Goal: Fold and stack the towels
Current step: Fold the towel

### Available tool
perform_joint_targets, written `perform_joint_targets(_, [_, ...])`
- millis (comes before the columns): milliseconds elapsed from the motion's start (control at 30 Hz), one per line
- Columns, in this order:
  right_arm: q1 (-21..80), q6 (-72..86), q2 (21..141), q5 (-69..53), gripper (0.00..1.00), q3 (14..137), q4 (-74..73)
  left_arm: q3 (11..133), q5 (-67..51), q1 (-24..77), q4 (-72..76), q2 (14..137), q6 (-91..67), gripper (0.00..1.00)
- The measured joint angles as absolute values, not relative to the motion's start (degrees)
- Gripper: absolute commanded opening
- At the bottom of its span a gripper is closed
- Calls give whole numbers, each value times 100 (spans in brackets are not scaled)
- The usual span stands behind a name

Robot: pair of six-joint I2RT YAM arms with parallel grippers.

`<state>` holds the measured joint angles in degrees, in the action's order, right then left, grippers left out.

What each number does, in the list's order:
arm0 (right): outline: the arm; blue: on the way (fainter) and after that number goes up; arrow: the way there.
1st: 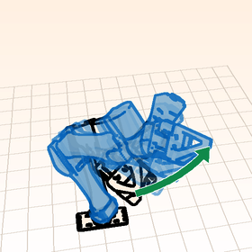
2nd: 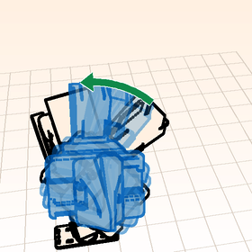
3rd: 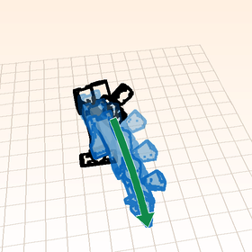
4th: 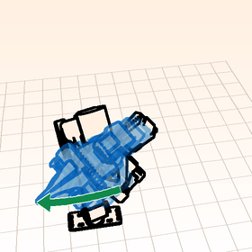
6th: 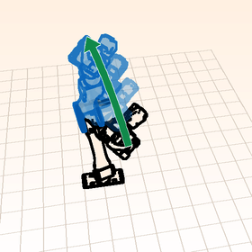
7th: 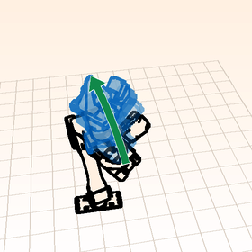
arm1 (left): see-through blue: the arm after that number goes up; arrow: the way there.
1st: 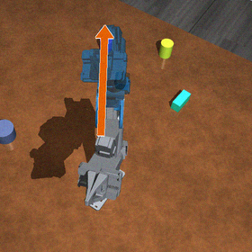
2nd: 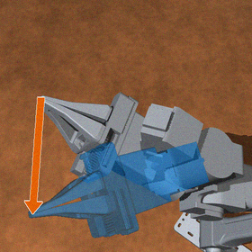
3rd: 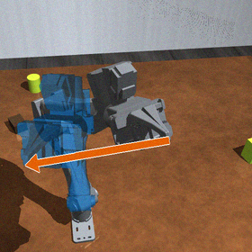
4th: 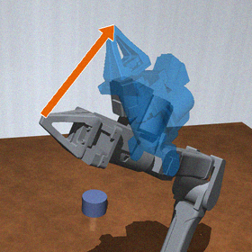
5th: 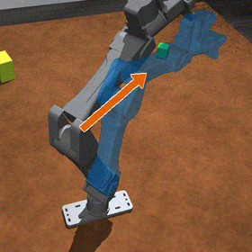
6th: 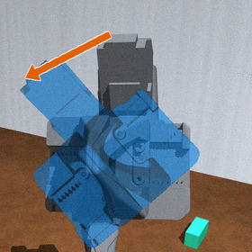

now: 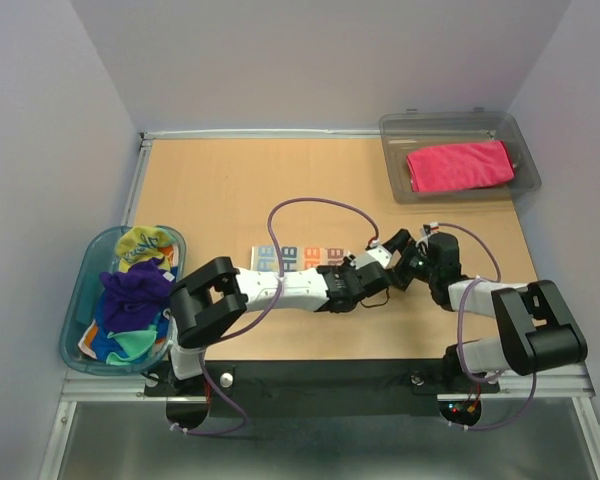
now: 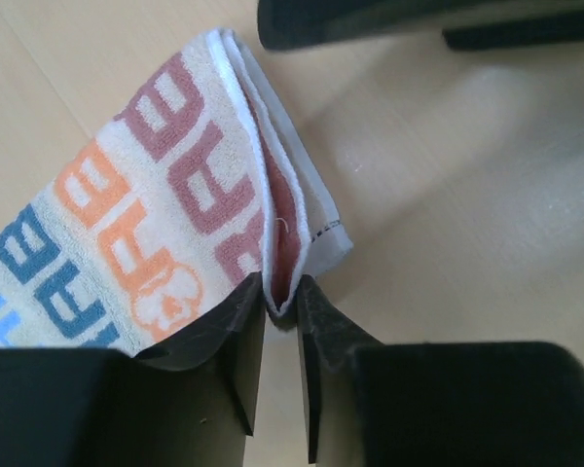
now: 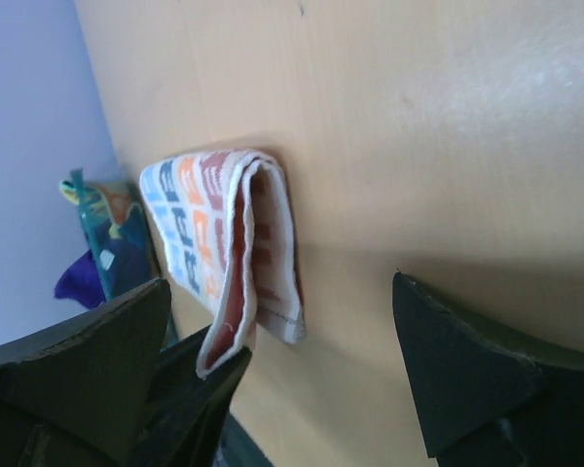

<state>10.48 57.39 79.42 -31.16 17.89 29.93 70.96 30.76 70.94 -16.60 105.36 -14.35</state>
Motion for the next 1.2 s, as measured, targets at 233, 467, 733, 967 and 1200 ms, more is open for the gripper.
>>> perform_joint_targets(233, [958, 4799, 7314, -1949, 100, 2117, 1691, 7524, 3109, 7105, -2137, 10916, -1741, 70])
perform_joint_targets(467, [661, 4117, 7054, -1275, 100, 2353, 882, 8283, 3181, 7102, -2598, 11019, -2359, 69])
perform_joint_targets(733, [644, 3857, 7039, -1201, 100, 2357, 738, 8477, 3063, 6989, -2969, 11620, -2823, 67])
perform_joint_targets(967, [644, 3811, 7008, -1251, 100, 2355, 683, 8477, 3035, 6768, -3046, 11745, -3070, 58])
perform_joint_targets(1200, [644, 3813, 6982, -1398, 100, 2355, 637, 8401, 3009, 6689, -2884, 11839, -3212, 42])
